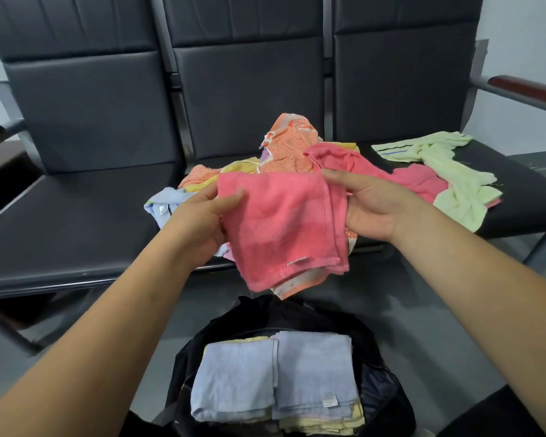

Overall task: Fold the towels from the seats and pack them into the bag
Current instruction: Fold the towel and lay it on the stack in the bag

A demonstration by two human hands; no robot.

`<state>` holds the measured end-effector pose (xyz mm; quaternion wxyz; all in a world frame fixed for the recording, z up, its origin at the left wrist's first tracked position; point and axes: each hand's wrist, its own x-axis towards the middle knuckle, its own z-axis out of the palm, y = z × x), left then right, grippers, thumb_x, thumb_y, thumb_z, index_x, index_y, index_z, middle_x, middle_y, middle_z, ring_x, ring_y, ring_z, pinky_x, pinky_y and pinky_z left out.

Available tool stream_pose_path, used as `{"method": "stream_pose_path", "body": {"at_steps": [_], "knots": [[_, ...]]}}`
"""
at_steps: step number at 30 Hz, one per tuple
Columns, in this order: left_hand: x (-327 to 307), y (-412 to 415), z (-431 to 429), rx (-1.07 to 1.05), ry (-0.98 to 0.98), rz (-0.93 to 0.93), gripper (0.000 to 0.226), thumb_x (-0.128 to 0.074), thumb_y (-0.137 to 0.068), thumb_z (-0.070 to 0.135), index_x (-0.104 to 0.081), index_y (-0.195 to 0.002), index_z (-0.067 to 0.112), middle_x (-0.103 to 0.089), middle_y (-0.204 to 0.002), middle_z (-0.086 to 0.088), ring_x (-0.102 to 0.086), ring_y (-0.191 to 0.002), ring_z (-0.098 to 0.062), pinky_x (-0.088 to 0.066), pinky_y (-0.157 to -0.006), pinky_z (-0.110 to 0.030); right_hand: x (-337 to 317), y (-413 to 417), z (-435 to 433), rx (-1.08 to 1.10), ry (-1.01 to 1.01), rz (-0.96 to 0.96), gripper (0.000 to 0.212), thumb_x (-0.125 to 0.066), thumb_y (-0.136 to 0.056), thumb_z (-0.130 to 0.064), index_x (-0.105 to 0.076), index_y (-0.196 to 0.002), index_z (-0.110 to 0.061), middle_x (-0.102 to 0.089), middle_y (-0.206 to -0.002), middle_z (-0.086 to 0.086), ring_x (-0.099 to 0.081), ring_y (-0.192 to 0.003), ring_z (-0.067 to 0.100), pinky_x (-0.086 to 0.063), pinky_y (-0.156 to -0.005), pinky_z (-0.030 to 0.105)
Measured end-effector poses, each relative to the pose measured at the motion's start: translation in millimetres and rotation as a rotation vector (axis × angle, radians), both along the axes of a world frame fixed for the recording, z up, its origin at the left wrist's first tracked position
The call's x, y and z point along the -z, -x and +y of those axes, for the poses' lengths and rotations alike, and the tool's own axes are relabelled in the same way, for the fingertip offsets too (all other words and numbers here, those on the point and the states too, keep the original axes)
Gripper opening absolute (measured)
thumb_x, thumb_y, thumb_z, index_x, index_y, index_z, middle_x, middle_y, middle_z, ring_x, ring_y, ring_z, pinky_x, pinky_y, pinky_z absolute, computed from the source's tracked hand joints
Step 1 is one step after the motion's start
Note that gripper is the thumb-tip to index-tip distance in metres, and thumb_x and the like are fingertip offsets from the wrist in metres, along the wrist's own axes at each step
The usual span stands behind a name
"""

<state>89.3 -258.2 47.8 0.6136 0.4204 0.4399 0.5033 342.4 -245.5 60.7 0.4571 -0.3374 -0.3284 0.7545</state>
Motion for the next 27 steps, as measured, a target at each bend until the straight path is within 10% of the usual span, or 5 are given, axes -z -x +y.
{"method": "stream_pose_path", "body": {"at_steps": [10,19,27], "knots": [[9,13,8,-0.07,-0.041,0.299,0.01,-0.071,-0.089,0.009,-0.075,-0.098,0.012,-0.079,-0.095,-0.002,-0.075,-0.091,-0.017,-0.06,-0.068,-0.025,5,2,2,0.115,-0.051,-0.383,0.036,-0.068,-0.087,0.006,-0.066,-0.122,0.006,-0.073,-0.114,0.02,-0.075,-0.094,0.029,-0.062,-0.081,0.04],[9,6,5,0.043,-0.086,0.162,0.034,-0.072,-0.083,0.01,-0.07,-0.116,0.003,-0.075,-0.111,-0.013,-0.073,-0.102,-0.023,-0.059,-0.084,-0.03,11,6,1,0.047,0.011,-0.123,0.042,-0.067,-0.084,0.004,-0.063,-0.126,0.005,-0.07,-0.122,0.021,-0.07,-0.11,0.032,-0.058,-0.095,0.043],[19,1,4,-0.052,-0.076,0.1,0.033,-0.074,-0.081,0.011,-0.072,-0.113,0.0,-0.074,-0.112,-0.017,-0.07,-0.111,-0.031,-0.054,-0.099,-0.041,16,-2,-10,0.331,-0.252,-0.674,0.011,-0.077,-0.083,-0.002,-0.077,-0.092,-0.007,-0.078,-0.084,0.004,-0.076,-0.078,0.017,-0.059,-0.066,0.026]]}}
